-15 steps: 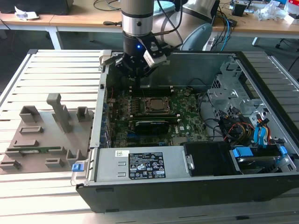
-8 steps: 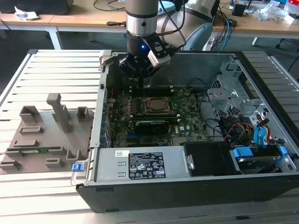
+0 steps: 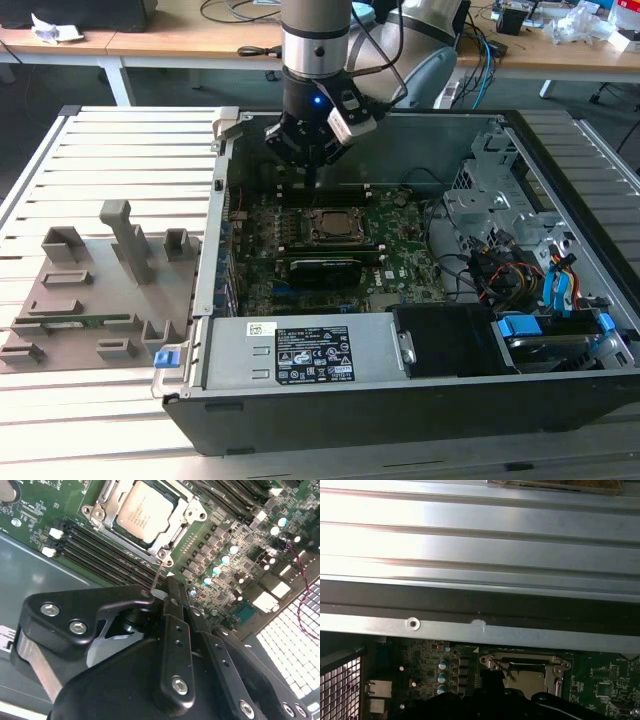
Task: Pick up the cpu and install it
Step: 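Install the first cpu locking lever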
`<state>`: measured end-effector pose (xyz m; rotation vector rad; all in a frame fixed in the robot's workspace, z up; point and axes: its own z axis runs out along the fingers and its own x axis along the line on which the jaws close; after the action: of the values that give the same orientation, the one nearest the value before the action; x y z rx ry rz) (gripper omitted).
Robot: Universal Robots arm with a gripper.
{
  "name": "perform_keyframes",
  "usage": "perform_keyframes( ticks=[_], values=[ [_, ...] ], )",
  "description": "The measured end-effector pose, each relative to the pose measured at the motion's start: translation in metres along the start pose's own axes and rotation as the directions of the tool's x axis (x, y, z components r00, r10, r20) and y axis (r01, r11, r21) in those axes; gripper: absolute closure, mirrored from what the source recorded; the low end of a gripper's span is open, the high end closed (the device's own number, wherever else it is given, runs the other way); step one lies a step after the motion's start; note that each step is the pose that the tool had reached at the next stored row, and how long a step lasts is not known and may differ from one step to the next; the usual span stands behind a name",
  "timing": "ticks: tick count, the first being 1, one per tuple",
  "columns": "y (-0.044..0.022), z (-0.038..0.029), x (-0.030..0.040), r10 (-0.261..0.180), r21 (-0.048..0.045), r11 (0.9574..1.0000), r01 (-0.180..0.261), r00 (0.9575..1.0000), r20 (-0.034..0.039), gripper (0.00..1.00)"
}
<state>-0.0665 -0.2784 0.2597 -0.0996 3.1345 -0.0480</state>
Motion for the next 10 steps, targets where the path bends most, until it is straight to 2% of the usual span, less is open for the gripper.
perform_keyframes(
  ticks=[8,10],
  values=[
    [-0.0008,0.0001,-0.0127,0.0,-0.0001,1.0,0.0,1.0,-0.0009,0.89],
    [-0.0009,0.0001,-0.0134,0.0,-0.0001,1.0,0.0,1.0,-0.0009,0.89]
  ],
)
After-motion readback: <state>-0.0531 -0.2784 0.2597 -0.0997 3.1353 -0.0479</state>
